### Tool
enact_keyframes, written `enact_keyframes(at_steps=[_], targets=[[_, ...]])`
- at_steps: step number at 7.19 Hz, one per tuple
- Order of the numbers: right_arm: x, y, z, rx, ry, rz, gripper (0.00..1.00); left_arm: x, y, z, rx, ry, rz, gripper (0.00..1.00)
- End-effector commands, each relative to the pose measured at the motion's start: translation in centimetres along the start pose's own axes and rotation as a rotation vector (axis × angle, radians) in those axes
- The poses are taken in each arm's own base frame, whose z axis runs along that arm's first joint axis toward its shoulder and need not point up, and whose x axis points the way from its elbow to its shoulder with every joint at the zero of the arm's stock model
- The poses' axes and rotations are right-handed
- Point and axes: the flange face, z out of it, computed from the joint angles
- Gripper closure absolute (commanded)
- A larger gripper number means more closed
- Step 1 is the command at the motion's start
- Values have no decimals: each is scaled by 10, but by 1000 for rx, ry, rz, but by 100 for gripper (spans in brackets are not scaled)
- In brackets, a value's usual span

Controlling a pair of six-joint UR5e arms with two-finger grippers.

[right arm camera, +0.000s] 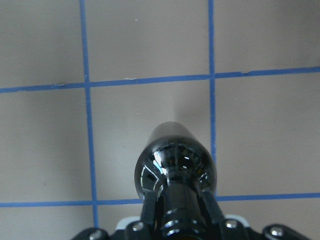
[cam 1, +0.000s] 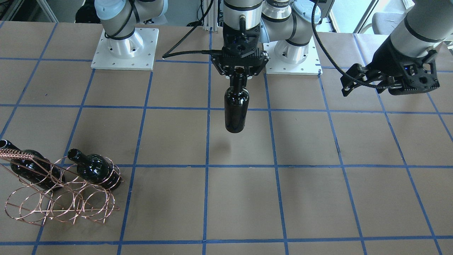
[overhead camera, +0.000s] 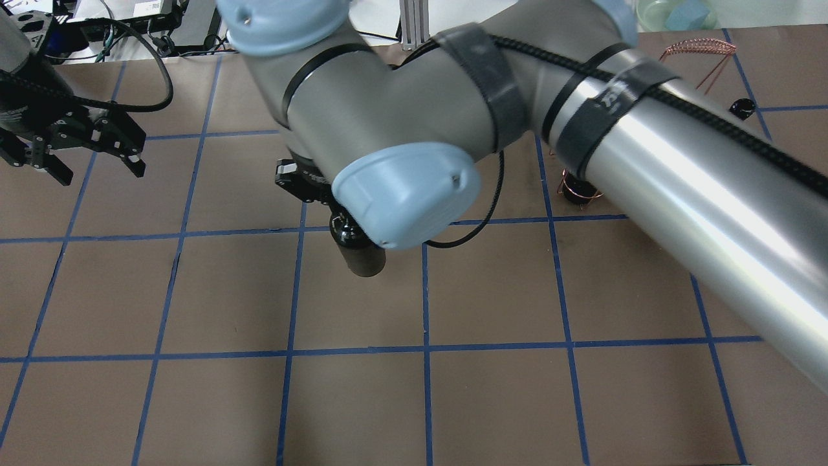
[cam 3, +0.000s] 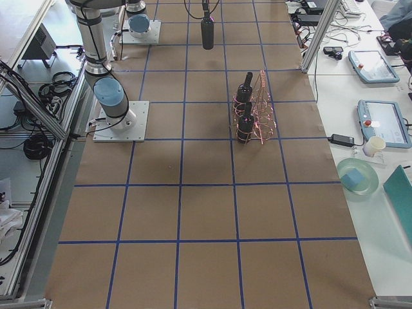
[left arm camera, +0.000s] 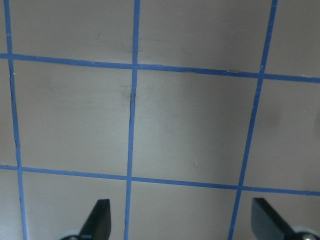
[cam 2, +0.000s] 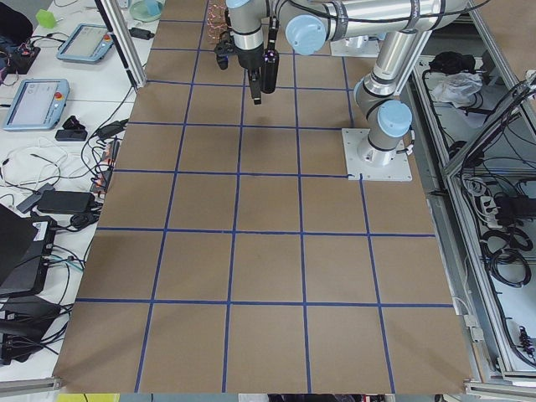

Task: Place wine into wine basket
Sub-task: 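Lift the bottle with the right gripper and carry it to the copper rack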

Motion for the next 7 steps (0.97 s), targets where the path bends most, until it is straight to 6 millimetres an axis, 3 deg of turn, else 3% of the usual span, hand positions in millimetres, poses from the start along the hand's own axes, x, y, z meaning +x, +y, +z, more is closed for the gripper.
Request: enact_keyframes(at_steps=[1,2,3,5,7], targets=[[119,-20,-61,-41,52,-49,100,51,13,-5,18,-7,-4,1],[164,-22,-79,-67,61,-114,100,75,21,-7,25,-11,47,1],[208,-29,-93,-71,68,-129,100,83,25,-7,26,-14,67,1],[296,-45,-108,-88,147,-177,100,83,23,-4,20,-11,77,0],[356,-54,-115,-92,128,-271,100,84,22,-2,25,21,76,0]])
